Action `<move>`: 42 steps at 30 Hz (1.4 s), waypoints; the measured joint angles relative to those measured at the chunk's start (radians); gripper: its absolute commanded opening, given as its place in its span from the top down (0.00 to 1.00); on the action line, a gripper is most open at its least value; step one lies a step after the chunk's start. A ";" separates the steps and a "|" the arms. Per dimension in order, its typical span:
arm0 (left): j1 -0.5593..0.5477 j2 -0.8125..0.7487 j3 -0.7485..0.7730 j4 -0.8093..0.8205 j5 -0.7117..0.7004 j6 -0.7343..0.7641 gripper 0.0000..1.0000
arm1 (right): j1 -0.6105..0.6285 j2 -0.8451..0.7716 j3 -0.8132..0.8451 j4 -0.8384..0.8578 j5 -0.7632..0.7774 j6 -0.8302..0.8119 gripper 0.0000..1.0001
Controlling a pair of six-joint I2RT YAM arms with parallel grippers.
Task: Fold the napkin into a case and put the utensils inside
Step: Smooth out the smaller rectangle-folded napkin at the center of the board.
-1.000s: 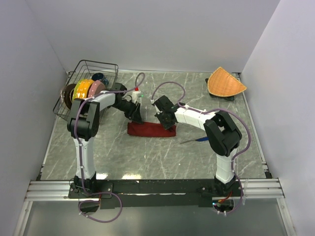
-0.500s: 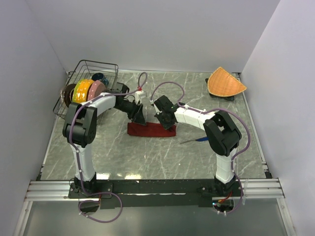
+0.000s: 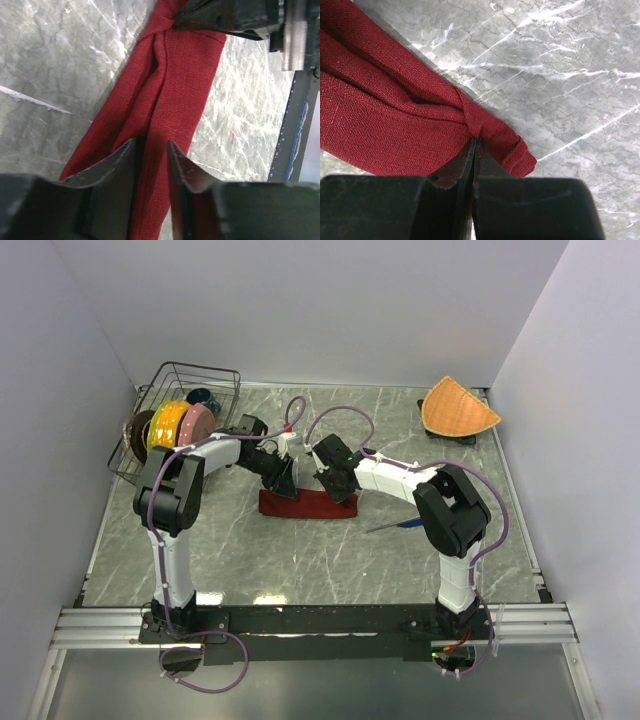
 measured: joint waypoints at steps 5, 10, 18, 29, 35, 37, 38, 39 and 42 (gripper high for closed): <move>0.000 0.012 0.000 0.008 -0.004 -0.003 0.99 | 0.000 0.000 0.000 0.000 -0.002 -0.003 1.00; 0.000 0.013 0.002 0.047 -0.004 -0.080 0.99 | 0.000 0.000 0.000 0.002 -0.002 -0.011 1.00; 0.003 0.067 0.077 0.078 -0.033 -0.195 0.99 | 0.000 0.000 0.000 0.013 0.012 -0.019 1.00; 0.013 0.145 0.106 0.052 -0.040 -0.291 0.99 | 0.000 0.000 0.020 -0.007 0.040 -0.015 0.74; 0.014 0.146 0.106 0.053 -0.041 -0.309 0.99 | -0.004 -0.002 0.079 -0.066 0.035 0.002 0.68; 0.014 0.146 0.105 0.054 -0.041 -0.309 0.99 | -0.011 -0.006 0.096 -0.080 0.028 0.006 0.67; 0.014 0.146 0.105 0.054 -0.041 -0.309 0.99 | -0.016 -0.010 0.100 -0.087 0.026 0.008 0.67; 0.014 0.146 0.105 0.055 -0.041 -0.309 0.99 | -0.022 -0.016 0.101 -0.093 0.023 0.008 0.67; 0.015 0.146 0.103 0.056 -0.040 -0.309 0.99 | -0.041 -0.031 0.101 -0.119 0.014 0.011 0.68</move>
